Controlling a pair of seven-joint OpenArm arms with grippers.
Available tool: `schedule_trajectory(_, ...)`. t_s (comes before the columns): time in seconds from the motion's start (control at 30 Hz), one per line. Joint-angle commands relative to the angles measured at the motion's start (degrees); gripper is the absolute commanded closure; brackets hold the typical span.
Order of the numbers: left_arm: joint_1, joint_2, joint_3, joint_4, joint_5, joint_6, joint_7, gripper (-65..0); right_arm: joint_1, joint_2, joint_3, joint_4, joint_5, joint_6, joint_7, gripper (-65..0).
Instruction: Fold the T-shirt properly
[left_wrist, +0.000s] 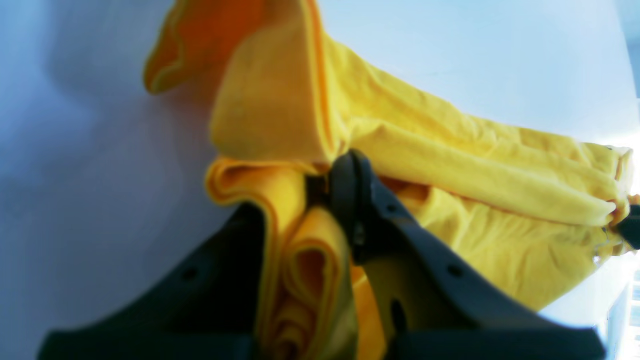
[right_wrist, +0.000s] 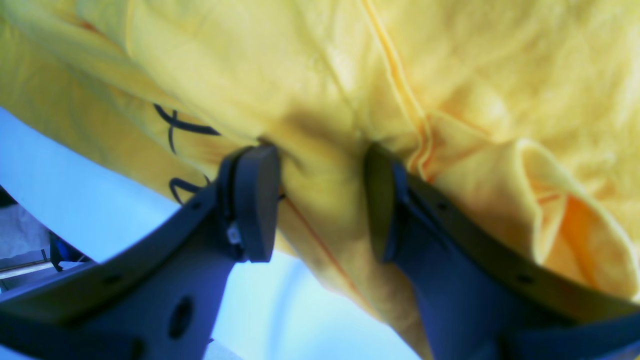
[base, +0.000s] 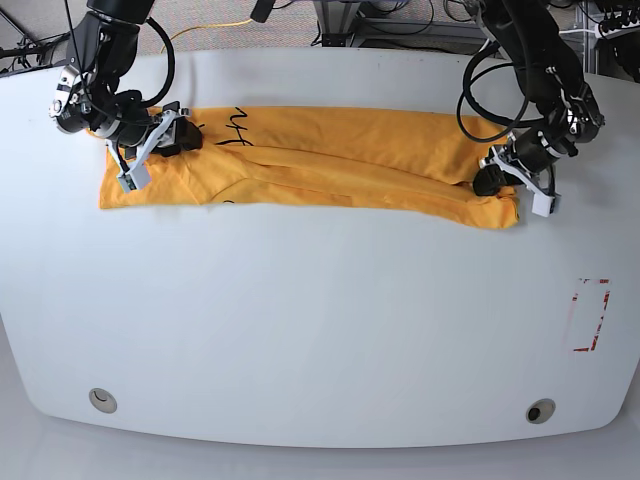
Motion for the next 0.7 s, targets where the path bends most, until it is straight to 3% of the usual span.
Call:
schedule_trajectory(0.0,0.1,-0.7,0.1,3.4,4.0,0.2,0.0,-4.2,0.1,0.5,0.1,0.3,-1.0,-0.1,-0.9,-27.0)
schedule_trajectory(0.2,2.7,-0.8,5.8,15.6,10.8,0.2,0.2,-4.2,0.2,0.5,0.1,0.3,-0.9,-0.1,-0.9,-27.0)
schedule_trajectory(0.47,8.1,-0.9,19.5,32.1,16.1,0.2,0.3,-4.2,0.2,0.5,0.1,0.4,-0.9,-0.1,-0.9,-27.0)
schedule_trajectory(0.67,9.0,-0.5,31.9,34.5,19.5,0.2,0.2,-4.2,0.4,0.5,0.1,0.3,-0.9,-0.1,-0.9,-27.0)
